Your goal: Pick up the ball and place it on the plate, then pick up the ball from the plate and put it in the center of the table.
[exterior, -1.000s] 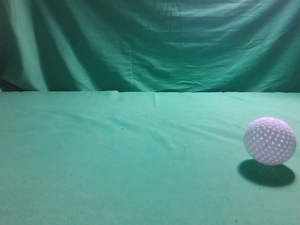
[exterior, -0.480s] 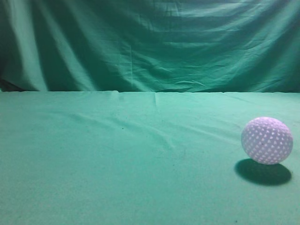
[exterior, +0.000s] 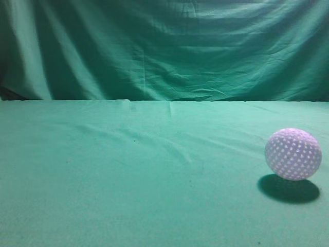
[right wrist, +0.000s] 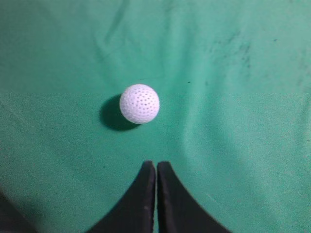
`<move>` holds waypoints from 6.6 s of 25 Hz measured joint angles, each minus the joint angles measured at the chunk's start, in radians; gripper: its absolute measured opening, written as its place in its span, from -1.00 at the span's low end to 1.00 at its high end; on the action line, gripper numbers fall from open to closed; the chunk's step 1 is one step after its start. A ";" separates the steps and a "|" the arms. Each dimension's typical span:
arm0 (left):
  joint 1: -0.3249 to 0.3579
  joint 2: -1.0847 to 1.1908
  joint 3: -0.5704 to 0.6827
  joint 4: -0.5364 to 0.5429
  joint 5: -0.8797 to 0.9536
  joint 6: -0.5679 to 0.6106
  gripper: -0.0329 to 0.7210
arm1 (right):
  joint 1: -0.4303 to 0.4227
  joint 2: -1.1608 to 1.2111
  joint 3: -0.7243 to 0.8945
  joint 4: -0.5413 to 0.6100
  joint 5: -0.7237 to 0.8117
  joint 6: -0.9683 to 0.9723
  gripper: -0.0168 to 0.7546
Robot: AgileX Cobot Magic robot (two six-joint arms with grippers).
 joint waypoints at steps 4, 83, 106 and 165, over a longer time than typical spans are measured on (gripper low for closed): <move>0.000 0.000 0.000 0.011 0.000 0.000 -0.91 | 0.091 0.157 0.000 -0.017 -0.076 0.010 -0.96; 0.000 0.000 0.000 0.009 0.000 0.000 -0.91 | 0.169 1.259 -1.261 -0.130 0.003 0.156 -0.13; 0.000 0.000 0.000 0.009 0.000 0.000 -0.91 | 0.171 1.282 -1.339 -0.073 0.044 0.112 0.16; 0.000 0.000 0.000 0.009 -0.001 0.000 -0.91 | 0.082 -0.584 -0.044 -0.345 -0.153 0.475 -0.96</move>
